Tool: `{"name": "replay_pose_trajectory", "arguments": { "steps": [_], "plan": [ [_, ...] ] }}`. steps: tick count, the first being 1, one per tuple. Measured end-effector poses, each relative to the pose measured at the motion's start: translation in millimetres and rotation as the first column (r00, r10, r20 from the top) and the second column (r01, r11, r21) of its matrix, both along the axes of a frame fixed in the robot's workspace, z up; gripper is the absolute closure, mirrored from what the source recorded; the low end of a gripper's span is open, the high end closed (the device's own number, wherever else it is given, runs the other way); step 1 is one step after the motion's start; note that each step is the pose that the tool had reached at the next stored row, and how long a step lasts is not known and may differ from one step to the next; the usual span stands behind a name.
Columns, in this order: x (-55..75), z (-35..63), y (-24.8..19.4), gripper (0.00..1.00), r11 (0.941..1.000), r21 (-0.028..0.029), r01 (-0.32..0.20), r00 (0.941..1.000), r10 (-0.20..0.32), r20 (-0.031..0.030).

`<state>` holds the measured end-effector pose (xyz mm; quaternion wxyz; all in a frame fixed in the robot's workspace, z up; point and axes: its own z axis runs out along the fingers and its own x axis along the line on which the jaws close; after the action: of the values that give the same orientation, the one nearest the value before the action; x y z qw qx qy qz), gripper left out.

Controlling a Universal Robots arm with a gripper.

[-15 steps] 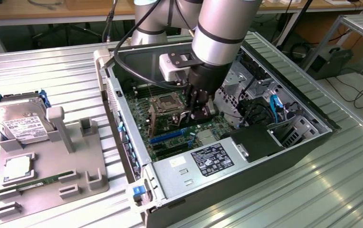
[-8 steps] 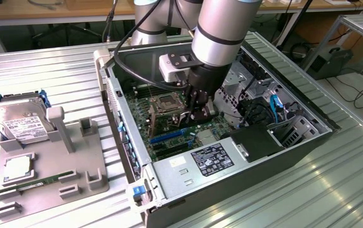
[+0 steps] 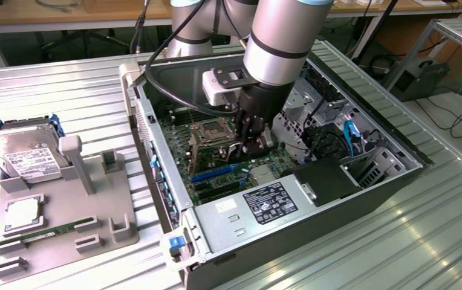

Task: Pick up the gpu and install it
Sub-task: 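Insert the gpu into the slot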

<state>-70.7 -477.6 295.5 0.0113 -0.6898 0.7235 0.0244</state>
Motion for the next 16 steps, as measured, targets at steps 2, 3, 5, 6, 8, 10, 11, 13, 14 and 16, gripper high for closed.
{"name": "replay_pose_trajectory", "arguments": {
  "steps": [2, 3, 5, 6, 8, 10, 11, 13, 14, 16],
  "plan": [
    [0.0, -0.5, 0.0, 0.74, 1.0000, 0.0000, 0.000, 1.0000, 0.000, 0.0000],
    [0.0, -0.7, 0.0, 0.74, 1.0000, 0.0000, 0.000, 1.0000, 0.000, 0.0000],
    [0.0, -1.1, 0.0, 0.74, 1.0000, 0.0001, 0.000, 1.0000, 0.000, 0.0000],
    [0.0, -1.3, 0.0, 0.74, 1.0000, 0.0000, 0.000, 1.0000, 0.000, 0.0000],
    [0.0, -1.8, 0.0, 0.74, 1.0000, 0.0000, 0.000, 1.0000, 0.000, 0.0000],
    [-0.1, -2.2, 0.0, 0.74, 1.0000, 0.0000, 0.000, 1.0000, 0.000, 0.0000],
    [-0.1, -2.5, 0.0, 0.74, 1.0000, 0.0001, 0.000, 1.0000, 0.000, 0.0000],
    [-0.1, -2.9, 0.0, 0.74, 1.0000, 0.0000, 0.000, 1.0000, 0.000, 0.0000],
    [-0.1, -3.2, 0.0, 0.74, 1.0000, 0.0000, 0.000, 1.0000, 0.000, 0.0000],
    [-0.1, -3.6, 0.0, 0.74, 1.0000, 0.0000, 0.000, 1.0000, 0.000, 0.0000]
  ]
}}
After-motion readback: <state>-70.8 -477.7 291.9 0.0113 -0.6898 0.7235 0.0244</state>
